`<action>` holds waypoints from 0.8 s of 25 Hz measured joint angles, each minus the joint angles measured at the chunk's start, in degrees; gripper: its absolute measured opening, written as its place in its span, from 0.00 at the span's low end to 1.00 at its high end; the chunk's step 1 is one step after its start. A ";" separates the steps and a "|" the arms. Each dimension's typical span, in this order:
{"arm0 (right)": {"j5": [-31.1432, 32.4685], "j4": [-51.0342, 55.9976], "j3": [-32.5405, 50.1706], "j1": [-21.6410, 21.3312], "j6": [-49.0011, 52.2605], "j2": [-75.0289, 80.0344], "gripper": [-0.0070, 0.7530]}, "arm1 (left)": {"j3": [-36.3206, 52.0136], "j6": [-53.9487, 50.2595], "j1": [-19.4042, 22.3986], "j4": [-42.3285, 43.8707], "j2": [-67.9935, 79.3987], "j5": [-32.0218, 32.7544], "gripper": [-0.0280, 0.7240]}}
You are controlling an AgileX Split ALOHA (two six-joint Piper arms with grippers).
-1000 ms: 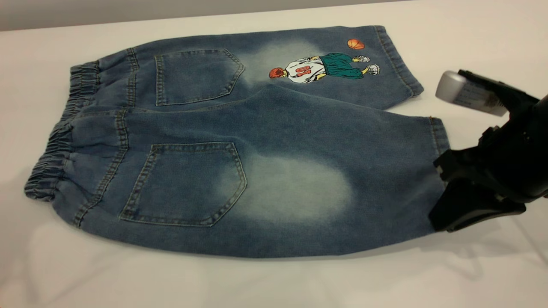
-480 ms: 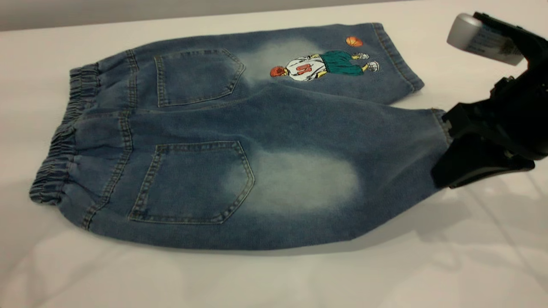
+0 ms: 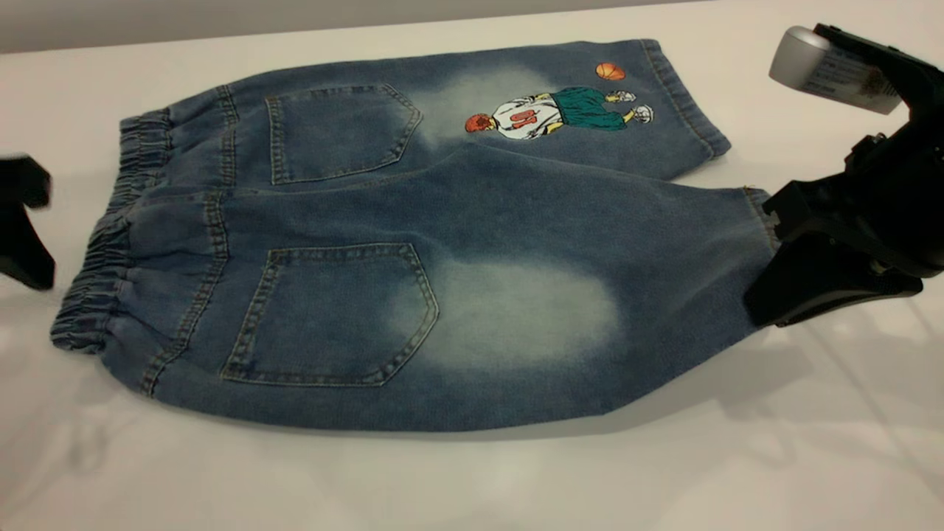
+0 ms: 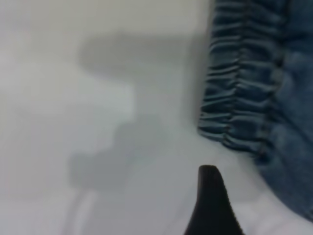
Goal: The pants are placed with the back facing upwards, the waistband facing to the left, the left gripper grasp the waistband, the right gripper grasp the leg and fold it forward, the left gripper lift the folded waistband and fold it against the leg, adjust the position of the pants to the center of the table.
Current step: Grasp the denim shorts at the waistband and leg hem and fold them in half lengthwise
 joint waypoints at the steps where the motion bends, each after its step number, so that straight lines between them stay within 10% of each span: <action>1: 0.00 0.00 0.00 0.00 0.00 0.00 0.05 | -0.06 0.00 0.00 0.00 1.42 -1.05 0.62; 20: 0.44 -0.11 0.00 0.00 0.21 0.00 0.05 | -7.04 0.19 0.05 5.29 16.33 -5.88 0.62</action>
